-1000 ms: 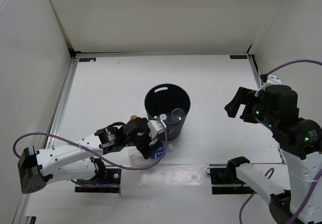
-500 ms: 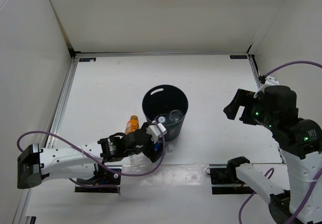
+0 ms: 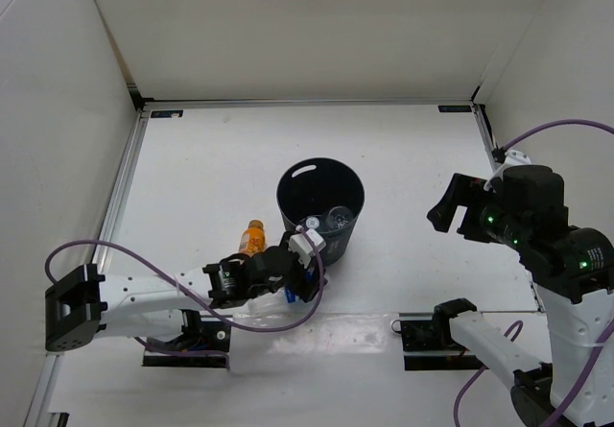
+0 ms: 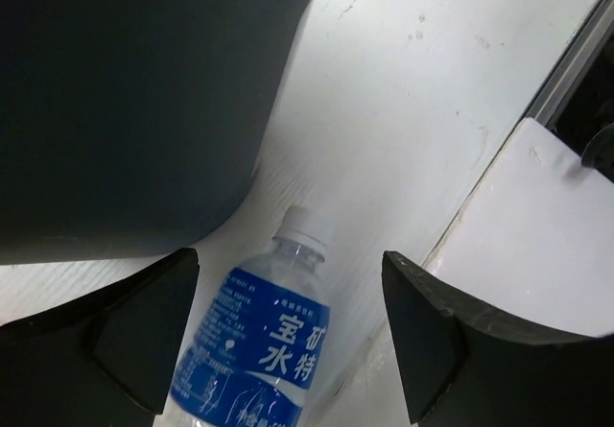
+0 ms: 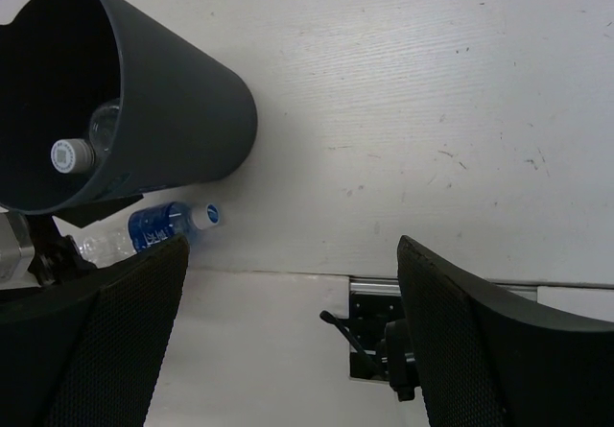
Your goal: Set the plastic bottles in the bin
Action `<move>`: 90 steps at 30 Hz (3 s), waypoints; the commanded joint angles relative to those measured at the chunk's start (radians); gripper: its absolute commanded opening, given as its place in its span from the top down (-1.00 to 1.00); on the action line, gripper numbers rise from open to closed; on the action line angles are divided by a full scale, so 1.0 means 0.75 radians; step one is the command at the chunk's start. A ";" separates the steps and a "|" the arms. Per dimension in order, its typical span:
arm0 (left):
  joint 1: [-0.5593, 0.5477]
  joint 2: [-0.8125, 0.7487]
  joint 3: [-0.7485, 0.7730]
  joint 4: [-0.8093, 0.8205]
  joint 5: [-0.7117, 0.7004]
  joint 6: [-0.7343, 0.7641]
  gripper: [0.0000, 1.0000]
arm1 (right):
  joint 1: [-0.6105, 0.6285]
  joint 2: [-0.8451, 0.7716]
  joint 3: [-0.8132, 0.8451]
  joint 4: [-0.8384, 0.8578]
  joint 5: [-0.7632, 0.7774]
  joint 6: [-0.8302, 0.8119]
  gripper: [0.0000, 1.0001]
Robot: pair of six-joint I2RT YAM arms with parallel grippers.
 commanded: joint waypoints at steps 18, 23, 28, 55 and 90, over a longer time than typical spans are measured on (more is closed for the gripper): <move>0.080 0.044 0.187 -0.498 -0.220 0.221 -1.00 | 0.017 0.016 0.027 0.023 -0.017 0.003 -0.81; 0.117 0.144 0.244 -0.440 -0.171 0.240 -1.00 | 0.027 0.010 0.034 0.018 0.003 0.003 -0.81; 0.121 0.154 0.273 -0.471 -0.147 0.268 -1.00 | 0.027 0.004 0.032 0.016 0.003 0.001 -0.81; 0.142 0.352 0.211 -0.493 0.234 -0.081 -1.00 | 0.021 -0.021 0.005 0.000 -0.001 0.013 -0.81; -0.061 -0.401 0.869 -1.034 -0.034 0.192 0.33 | 0.035 -0.025 -0.083 0.102 0.036 0.029 -0.81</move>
